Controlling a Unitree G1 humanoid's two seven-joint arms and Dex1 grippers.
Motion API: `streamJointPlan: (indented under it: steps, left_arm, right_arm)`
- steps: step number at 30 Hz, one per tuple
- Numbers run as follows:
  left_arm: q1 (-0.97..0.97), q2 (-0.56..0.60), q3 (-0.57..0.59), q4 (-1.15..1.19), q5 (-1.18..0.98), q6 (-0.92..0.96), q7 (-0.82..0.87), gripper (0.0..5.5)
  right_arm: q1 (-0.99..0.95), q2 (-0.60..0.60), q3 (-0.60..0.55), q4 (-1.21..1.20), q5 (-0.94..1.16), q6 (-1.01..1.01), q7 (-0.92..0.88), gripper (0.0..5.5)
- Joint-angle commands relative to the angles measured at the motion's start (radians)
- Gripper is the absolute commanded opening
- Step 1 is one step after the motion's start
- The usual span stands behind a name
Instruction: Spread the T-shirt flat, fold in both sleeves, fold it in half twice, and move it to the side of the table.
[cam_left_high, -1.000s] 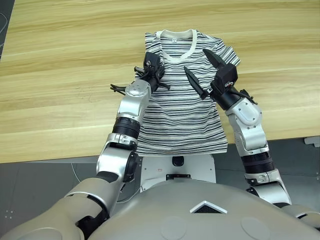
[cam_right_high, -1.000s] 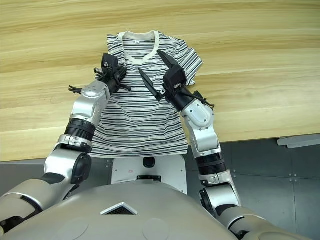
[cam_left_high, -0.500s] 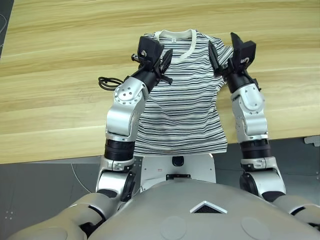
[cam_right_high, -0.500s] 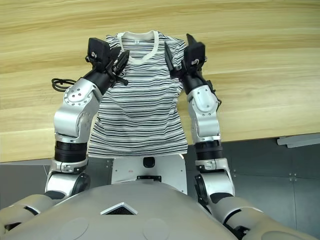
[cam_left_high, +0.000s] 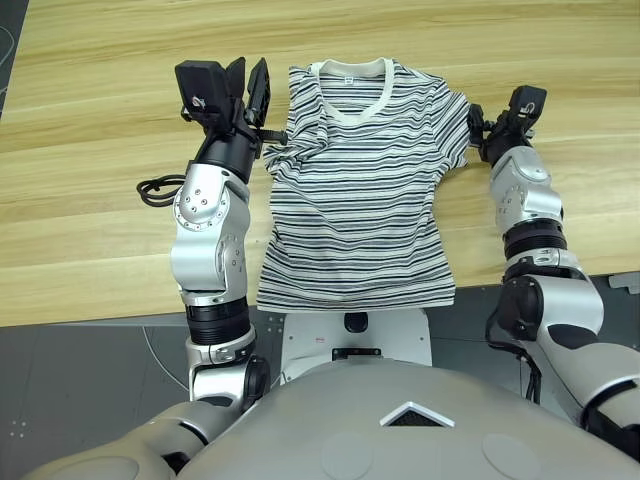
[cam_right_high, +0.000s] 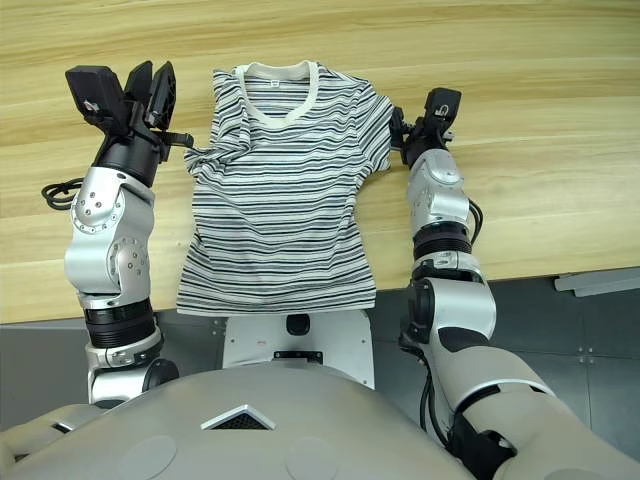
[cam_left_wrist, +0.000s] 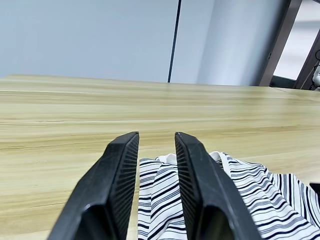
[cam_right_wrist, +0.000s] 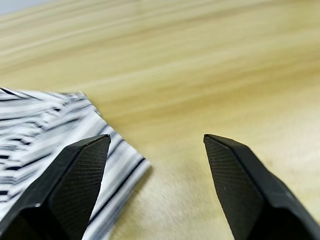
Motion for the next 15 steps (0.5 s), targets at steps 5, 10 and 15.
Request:
streamJointPlan:
  steps: [5,10,15]
  left_arm:
    - [0.007,-0.02,-0.005,-0.009,-0.012,-0.014,0.024,1.34]
    - [0.006,-0.026,0.003,-0.01,-0.021,-0.012,0.032,1.38]
    - [0.001,-0.03,0.011,-0.011,-0.028,-0.015,0.043,1.38]
  right_arm:
    - [-0.075,-0.033,0.008,0.166,-0.022,0.009,0.064,3.46]
    - [-0.091,-0.03,0.038,0.2,-0.052,0.005,0.097,3.27]
    - [-0.097,-0.034,0.075,0.214,-0.086,0.026,0.139,2.55]
